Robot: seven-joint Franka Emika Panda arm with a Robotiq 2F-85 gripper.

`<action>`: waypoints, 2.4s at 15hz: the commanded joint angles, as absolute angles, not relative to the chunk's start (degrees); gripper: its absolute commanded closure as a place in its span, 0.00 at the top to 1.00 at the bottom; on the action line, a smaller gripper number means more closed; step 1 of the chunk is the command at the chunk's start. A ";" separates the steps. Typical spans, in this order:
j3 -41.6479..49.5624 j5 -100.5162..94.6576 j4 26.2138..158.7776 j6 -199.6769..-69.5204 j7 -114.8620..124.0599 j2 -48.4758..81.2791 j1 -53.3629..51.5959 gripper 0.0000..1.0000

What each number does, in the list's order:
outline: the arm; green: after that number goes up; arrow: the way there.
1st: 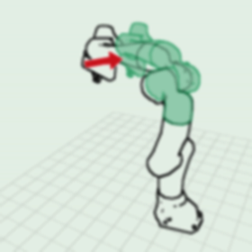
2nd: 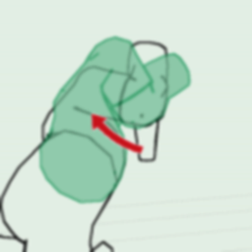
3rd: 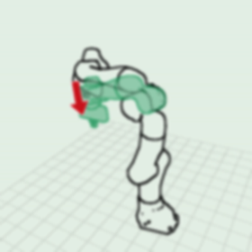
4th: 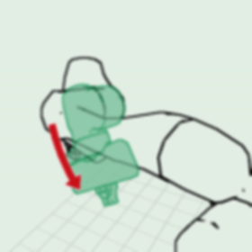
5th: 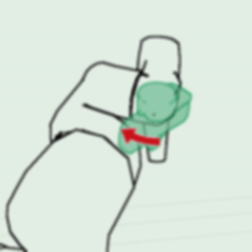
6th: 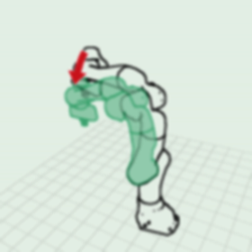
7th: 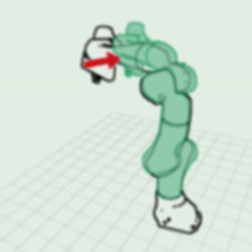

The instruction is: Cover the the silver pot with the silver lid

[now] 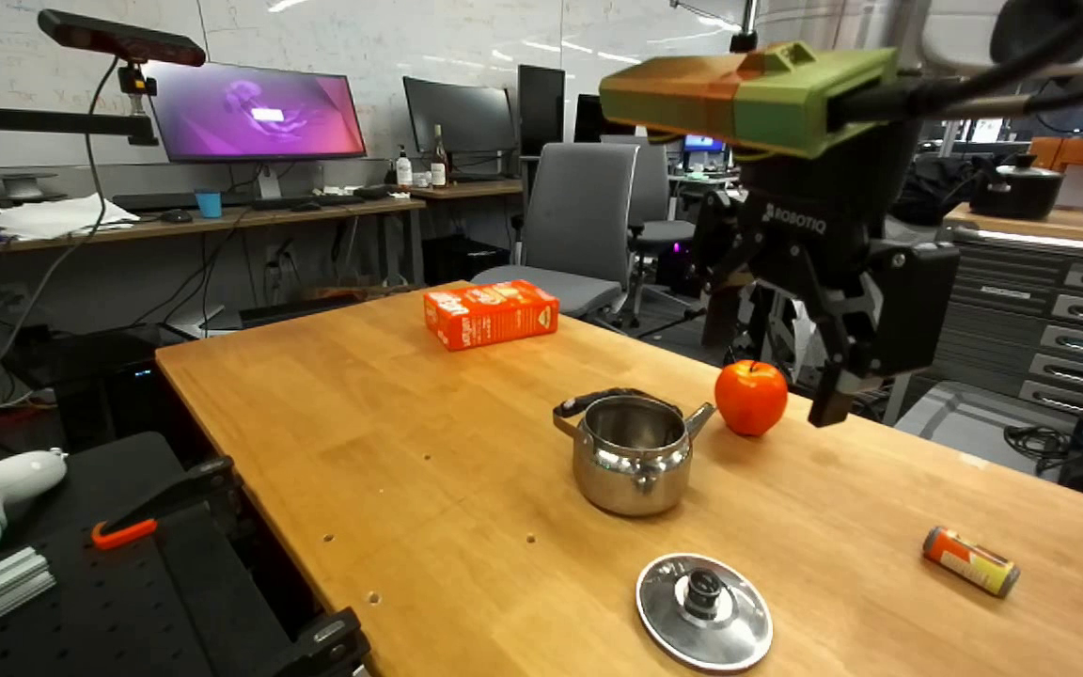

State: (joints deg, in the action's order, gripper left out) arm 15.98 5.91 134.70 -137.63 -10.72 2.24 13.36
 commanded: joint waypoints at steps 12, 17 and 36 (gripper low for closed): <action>12.55 8.91 134.83 -147.55 -14.96 15.03 15.16 1.00; 10.63 8.58 134.40 -150.85 -14.79 18.79 15.87 1.00; 9.87 6.70 131.76 -152.79 -13.12 24.04 17.64 0.49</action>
